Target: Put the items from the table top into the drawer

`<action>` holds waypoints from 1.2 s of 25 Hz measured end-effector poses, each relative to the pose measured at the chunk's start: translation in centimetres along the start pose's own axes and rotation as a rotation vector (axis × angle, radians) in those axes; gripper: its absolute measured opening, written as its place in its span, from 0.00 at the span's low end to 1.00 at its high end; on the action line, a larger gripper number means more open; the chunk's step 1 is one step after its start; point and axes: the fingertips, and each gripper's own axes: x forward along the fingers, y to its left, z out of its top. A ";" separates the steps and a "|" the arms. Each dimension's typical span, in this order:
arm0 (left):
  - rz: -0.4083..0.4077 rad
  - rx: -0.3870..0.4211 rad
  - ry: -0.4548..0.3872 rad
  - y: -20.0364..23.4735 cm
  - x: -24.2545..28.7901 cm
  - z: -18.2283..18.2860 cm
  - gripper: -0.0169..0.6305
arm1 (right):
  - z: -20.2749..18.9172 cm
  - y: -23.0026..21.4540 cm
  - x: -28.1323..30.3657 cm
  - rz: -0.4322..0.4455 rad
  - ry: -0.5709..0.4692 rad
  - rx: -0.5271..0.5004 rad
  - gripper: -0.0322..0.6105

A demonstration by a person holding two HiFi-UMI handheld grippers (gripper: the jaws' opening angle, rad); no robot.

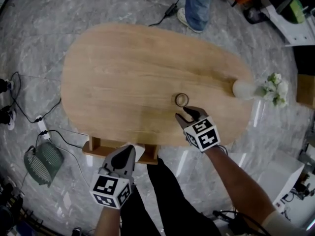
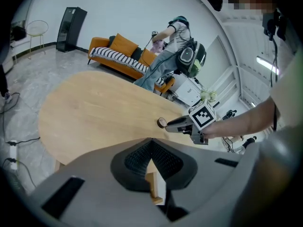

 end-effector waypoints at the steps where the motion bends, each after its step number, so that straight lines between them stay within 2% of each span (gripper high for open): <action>1: 0.002 -0.008 -0.003 0.0 0.0 0.0 0.03 | 0.3 -0.4 0.2 -0.010 0.004 -0.016 0.31; 6: 0.011 -0.036 -0.011 0.4 -0.1 -0.3 0.03 | 1.2 -1.3 1.5 -0.043 0.046 -0.110 0.31; 12: 0.024 -0.075 -0.028 1.1 -0.6 -0.9 0.03 | 0.4 -2.1 3.3 -0.082 0.138 -0.208 0.31; 17: 0.030 -0.099 -0.038 1.9 -1.2 -1.7 0.03 | 0.5 -1.8 4.1 -0.107 0.200 -0.373 0.25; 20: 0.041 -0.110 -0.039 2.6 -1.6 -2.3 0.03 | 0.4 -1.0 4.3 -0.110 0.205 -0.385 0.15; 30: 0.059 -0.126 -0.056 4.5 -3.4 -2.9 0.03 | 0.6 1.0 3.1 -0.103 0.165 -0.337 0.15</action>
